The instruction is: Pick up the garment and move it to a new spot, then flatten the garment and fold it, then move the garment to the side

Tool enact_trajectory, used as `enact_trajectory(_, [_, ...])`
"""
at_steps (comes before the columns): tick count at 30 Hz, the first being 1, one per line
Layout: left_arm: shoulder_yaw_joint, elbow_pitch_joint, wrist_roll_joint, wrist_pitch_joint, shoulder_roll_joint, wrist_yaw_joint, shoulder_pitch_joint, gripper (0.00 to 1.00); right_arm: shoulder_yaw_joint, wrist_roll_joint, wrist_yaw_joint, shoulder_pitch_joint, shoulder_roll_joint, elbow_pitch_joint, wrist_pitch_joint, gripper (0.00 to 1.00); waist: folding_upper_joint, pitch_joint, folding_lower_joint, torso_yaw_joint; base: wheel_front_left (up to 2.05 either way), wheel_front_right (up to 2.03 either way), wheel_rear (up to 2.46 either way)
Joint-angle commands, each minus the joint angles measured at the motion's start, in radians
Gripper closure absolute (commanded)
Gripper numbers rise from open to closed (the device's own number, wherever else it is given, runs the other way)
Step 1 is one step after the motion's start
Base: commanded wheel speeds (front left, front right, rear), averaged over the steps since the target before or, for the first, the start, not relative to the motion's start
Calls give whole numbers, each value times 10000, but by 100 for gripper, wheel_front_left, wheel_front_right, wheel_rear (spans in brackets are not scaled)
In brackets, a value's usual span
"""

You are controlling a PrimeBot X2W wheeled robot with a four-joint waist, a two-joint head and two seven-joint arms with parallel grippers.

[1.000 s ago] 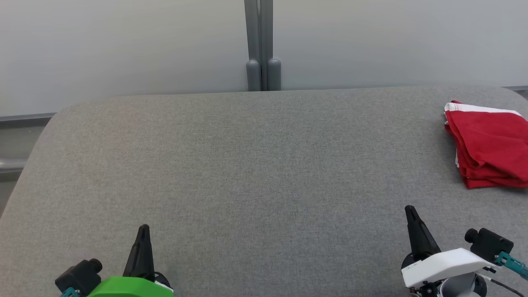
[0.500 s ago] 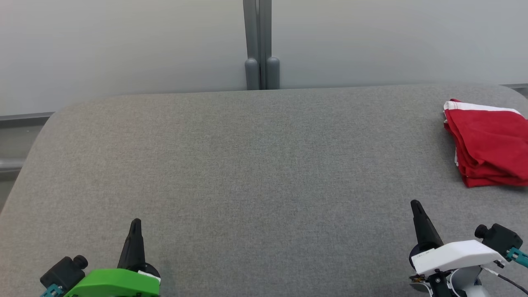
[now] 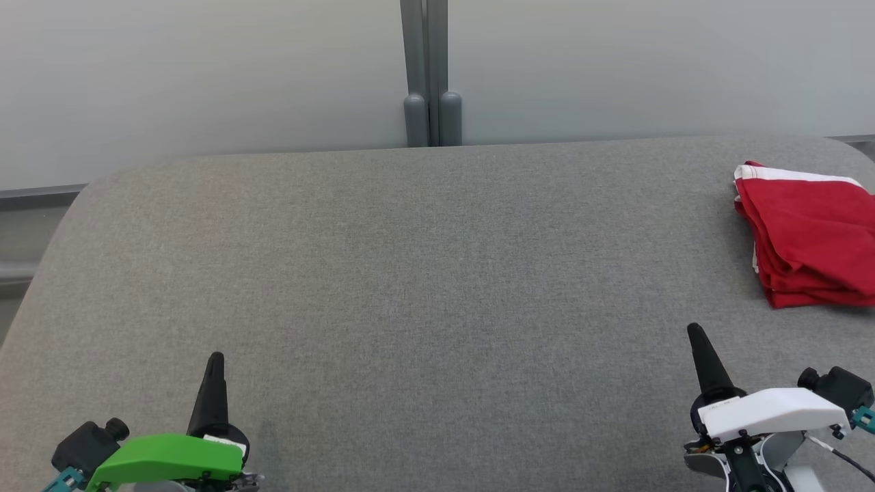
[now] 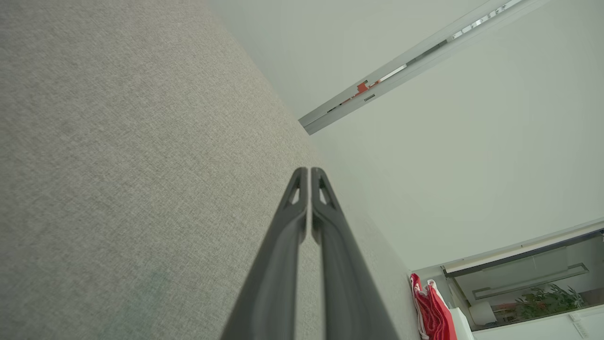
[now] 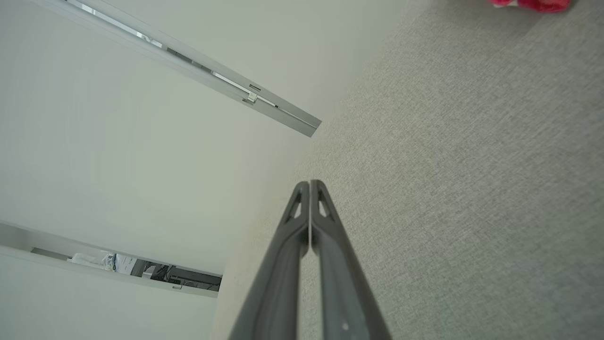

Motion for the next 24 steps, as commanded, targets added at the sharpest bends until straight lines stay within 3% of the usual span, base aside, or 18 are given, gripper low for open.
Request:
enact_trajectory(1, [81, -44, -275, 70, 84, -90, -274, 100, -69, 283, -6, -202, -28, -54, 82, 100, 0, 4, 0, -3, 0, 0, 0])
enact_trajectory(24, [547, 125, -2456, 672, 80, -312, -631, 100, -486, 2402, -5, -495, 36, 103, 679, 100, 0, 74, 0, -56, 0, 0, 0])
